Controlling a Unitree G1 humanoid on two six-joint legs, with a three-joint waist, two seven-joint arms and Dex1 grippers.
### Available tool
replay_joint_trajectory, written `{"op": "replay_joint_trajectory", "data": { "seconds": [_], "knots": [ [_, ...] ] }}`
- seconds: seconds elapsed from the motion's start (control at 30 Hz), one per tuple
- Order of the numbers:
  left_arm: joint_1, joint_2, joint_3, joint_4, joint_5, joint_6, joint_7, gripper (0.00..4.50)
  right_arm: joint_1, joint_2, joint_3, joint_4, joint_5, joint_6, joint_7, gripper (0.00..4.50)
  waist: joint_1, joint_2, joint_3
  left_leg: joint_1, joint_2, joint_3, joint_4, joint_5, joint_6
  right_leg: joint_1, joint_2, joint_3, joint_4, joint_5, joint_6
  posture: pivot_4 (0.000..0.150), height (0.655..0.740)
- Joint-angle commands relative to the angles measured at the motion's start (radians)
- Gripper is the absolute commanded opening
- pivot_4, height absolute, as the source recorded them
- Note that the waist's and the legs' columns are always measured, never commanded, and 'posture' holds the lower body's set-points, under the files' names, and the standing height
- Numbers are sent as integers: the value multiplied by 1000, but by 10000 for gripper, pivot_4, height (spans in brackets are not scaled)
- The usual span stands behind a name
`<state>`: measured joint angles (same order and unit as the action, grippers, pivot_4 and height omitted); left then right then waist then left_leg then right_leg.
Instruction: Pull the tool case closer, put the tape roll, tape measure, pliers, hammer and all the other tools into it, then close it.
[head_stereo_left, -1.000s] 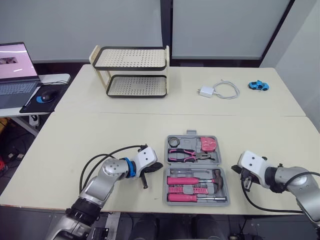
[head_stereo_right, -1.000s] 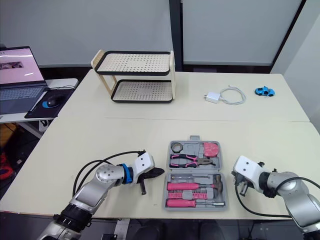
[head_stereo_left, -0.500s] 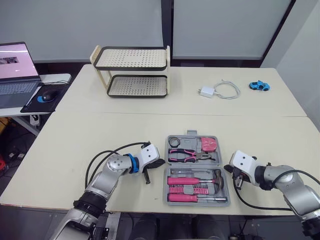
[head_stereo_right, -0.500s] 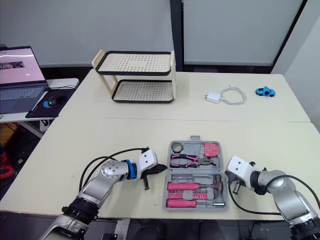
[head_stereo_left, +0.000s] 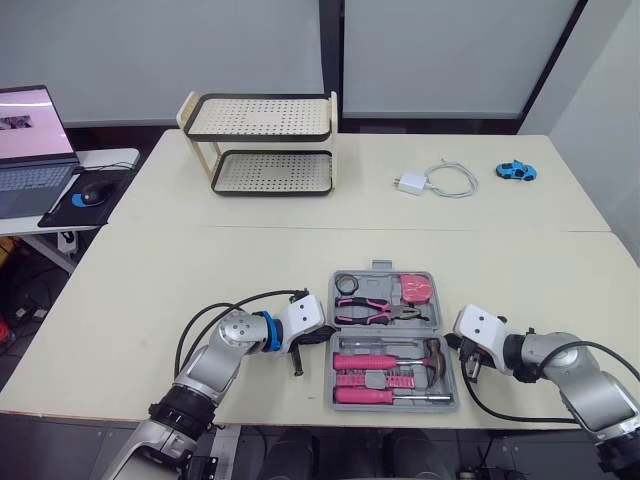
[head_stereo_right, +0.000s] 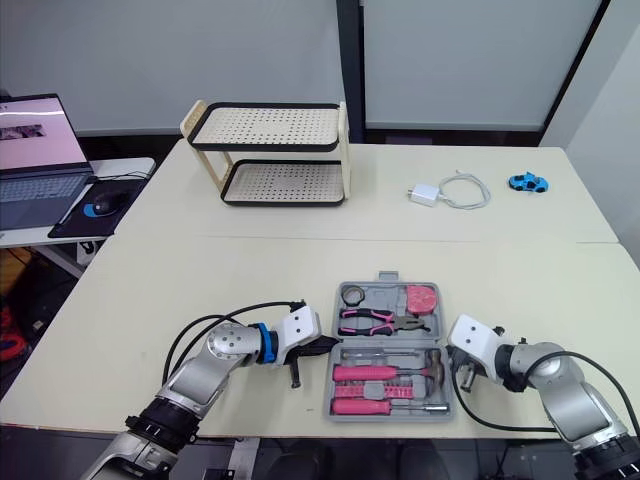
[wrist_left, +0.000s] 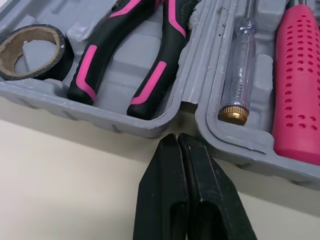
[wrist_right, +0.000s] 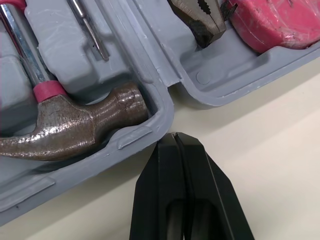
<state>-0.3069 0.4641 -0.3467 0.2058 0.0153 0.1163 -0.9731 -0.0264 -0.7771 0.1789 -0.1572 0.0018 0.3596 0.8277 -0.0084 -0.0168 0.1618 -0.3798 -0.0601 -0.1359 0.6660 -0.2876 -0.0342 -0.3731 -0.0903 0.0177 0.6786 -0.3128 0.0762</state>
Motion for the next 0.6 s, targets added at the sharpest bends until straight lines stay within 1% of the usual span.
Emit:
{"op": "replay_joint_trajectory", "data": {
  "seconds": [0.03,0.3,0.47,0.6],
  "knots": [
    [6,-14,-20,-21,4,6,-6,0,-29,18,10,-12,3,-12,11,229,-1,0,0,0,0,0,0,0,0,0,0,0,0,0,0,1500,7400],
    [-3,-34,-33,-5,19,-1,-5,0,-65,35,38,14,-7,-32,46,229,0,1,-1,0,0,0,0,0,0,0,0,0,0,0,0,1500,7400],
    [0,-38,-33,-16,16,2,-15,0,-51,36,36,-17,1,-20,55,229,0,1,-1,0,0,0,0,0,0,0,0,0,0,0,0,1500,7400],
    [25,-21,-42,-70,5,16,-42,0,-31,33,35,-56,7,-9,59,229,0,1,-1,0,0,0,0,0,0,0,0,0,0,0,0,1500,7400]
  ]
}}
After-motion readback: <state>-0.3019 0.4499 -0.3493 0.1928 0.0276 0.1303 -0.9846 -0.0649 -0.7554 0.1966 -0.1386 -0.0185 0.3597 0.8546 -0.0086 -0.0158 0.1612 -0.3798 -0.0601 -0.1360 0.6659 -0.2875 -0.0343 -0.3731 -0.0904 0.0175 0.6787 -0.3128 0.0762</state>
